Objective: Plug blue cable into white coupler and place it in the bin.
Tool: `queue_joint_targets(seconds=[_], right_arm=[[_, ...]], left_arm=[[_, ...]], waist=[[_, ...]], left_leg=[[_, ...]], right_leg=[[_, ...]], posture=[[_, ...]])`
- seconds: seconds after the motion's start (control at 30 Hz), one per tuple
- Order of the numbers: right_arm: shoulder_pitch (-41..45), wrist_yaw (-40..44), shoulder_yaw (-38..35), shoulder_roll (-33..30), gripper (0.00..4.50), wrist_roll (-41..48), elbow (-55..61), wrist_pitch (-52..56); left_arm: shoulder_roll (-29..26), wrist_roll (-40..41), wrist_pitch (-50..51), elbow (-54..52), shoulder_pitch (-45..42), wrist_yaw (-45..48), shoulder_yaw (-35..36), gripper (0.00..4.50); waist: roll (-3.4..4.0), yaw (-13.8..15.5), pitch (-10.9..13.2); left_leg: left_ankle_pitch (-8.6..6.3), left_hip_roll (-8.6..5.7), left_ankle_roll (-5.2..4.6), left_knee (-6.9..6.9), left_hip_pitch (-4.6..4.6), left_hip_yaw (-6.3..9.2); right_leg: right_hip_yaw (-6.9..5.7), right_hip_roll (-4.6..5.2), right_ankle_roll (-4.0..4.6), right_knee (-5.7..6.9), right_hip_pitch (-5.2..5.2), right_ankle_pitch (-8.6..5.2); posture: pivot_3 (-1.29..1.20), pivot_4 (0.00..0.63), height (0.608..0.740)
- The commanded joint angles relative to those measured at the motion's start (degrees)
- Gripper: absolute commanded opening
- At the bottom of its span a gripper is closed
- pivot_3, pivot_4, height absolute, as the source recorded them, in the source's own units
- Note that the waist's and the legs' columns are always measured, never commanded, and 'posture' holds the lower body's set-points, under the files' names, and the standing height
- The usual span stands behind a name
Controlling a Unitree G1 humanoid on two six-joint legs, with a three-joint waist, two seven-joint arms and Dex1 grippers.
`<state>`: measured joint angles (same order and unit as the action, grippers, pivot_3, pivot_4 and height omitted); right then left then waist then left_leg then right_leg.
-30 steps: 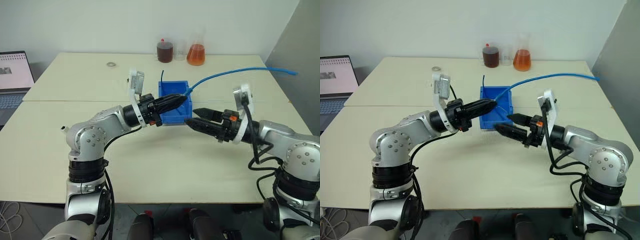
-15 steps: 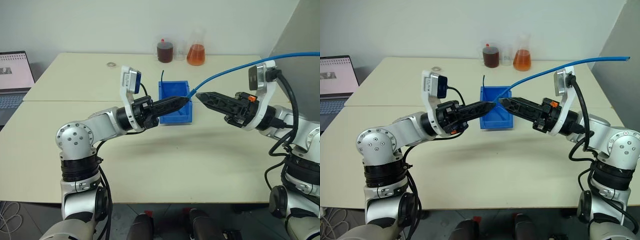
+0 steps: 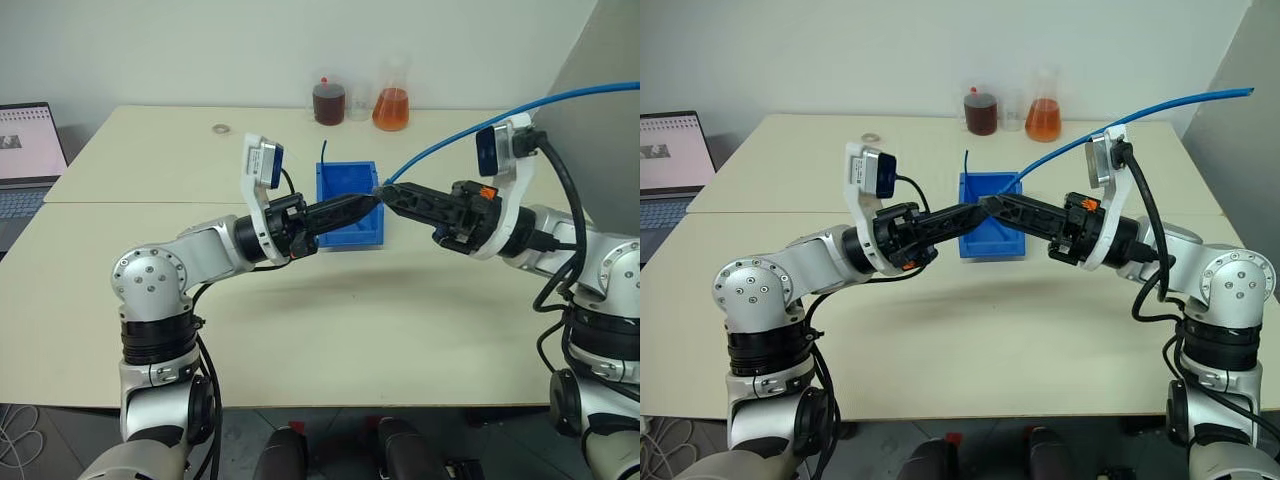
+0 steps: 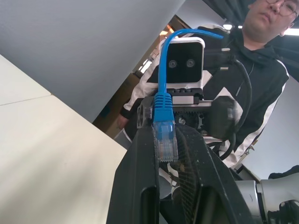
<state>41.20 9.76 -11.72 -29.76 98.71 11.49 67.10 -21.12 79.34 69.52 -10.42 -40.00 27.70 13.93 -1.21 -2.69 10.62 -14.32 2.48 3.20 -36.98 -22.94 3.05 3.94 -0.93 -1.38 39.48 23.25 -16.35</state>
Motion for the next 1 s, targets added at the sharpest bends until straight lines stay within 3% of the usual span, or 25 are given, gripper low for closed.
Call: queue_joint_targets(seconds=[0.03, 0.2, 0.37, 0.4, 0.6, 0.73, 0.83, 0.9, 1.0], right_arm=[[0.94, 0.62, -0.1, -1.16, 1.25, 2.81, 0.52, -2.17], [0.69, 1.71, 0.83, -1.96, 0.19, 3.36, 0.6, -2.27], [0.62, 2.37, 1.52, -2.78, 0.13, 2.41, 1.03, -2.67], [0.69, 2.4, 1.61, -2.87, 0.13, 2.07, 1.01, -2.83], [2.18, 2.5, 2.07, -2.8, 0.13, -0.54, -0.44, -3.94], [3.47, 4.22, 2.46, -3.06, 0.13, -4.29, -2.64, -4.22], [4.43, 5.49, 3.08, -2.7, 0.13, -7.87, -4.72, -4.61], [5.0, 6.7, 3.31, -2.47, 0.13, -9.94, -5.86, -4.67], [6.03, 8.7, 3.71, -2.01, 0.13, -12.79, -7.53, -4.71]], left_arm=[[-0.92, 1.98, -1.11, -1.93, 0.21, -0.61, -0.13, 0.22], [-1.07, 2.6, -1.68, -1.75, 0.06, -1.52, -0.22, 0.22], [-1.33, 2.33, -2.39, -2.14, 0.52, -1.48, -0.48, 0.22], [-1.2, 2.62, -2.66, -2.14, 0.71, -1.75, -0.41, 0.93], [-2.46, 4.61, -2.89, -2.53, 1.51, -1.86, 0.47, 2.13], [-7.45, 9.64, -2.4, -7.03, 9.66, -4.24, 4.44, 2.97], [-10.79, 7.88, -4.6, -10.67, 16.31, -4.75, 6.52, 3.52], [-13.75, 2.13, -7.15, -13.45, 21.03, -3.97, 7.7, 3.9], [-17.44, -12.65, -14.88, -17.92, 29.64, -3.56, 7.54, 4.43]], waist=[[0.0, 0.02, 0.0], [0.0, 0.05, 0.0], [0.0, 0.05, 0.0], [0.0, 0.06, 0.0], [0.0, 0.03, 0.0], [0.02, -0.48, 0.01], [0.04, -0.64, 0.03], [0.04, -0.44, 0.03], [0.07, -0.25, 0.05]], left_leg=[[0.0, 0.0, 0.0, 0.0, -0.01, 0.0], [0.0, 0.0, 0.0, 0.01, -0.01, 0.0], [0.0, 0.0, 0.0, 0.02, -0.01, -0.01], [0.0, 0.0, 0.0, 0.02, -0.01, 0.0], [0.0, 0.0, 0.0, 0.03, -0.01, -0.01], [-0.01, 0.04, 0.0, 0.06, 0.01, -0.07], [-0.01, 0.1, 0.0, 0.13, 0.01, -0.11], [-0.01, 0.1, 0.0, 0.12, -0.03, -0.05], [-0.01, 0.06, 0.0, 0.12, -0.04, -0.09]], right_leg=[[0.0, 0.0, 0.0, -0.01, 0.0, 0.0], [0.0, 0.0, -0.01, -0.03, 0.0, 0.0], [0.0, 0.0, -0.02, -0.05, 0.0, -0.01], [0.0, 0.0, -0.02, -0.06, 0.0, -0.01], [0.01, 0.0, -0.03, -0.08, 0.0, -0.02], [0.07, -0.01, -0.04, -0.11, 0.01, -0.02], [0.11, -0.03, -0.02, -0.15, 0.05, -0.02], [0.05, -0.03, -0.02, -0.17, 0.06, -0.02], [0.08, -0.01, -0.03, -0.29, 0.06, -0.02]], posture=[[0.0, 0.15, 0.74], [0.0, 0.15, 0.74], [0.0, 0.15, 0.74], [0.0, 0.15, 0.74], [0.0, 0.15, 0.74], [0.0, 0.15, 0.74], [0.0, 0.15, 0.74], [0.0, 0.15, 0.74], [0.0, 0.15, 0.74]])
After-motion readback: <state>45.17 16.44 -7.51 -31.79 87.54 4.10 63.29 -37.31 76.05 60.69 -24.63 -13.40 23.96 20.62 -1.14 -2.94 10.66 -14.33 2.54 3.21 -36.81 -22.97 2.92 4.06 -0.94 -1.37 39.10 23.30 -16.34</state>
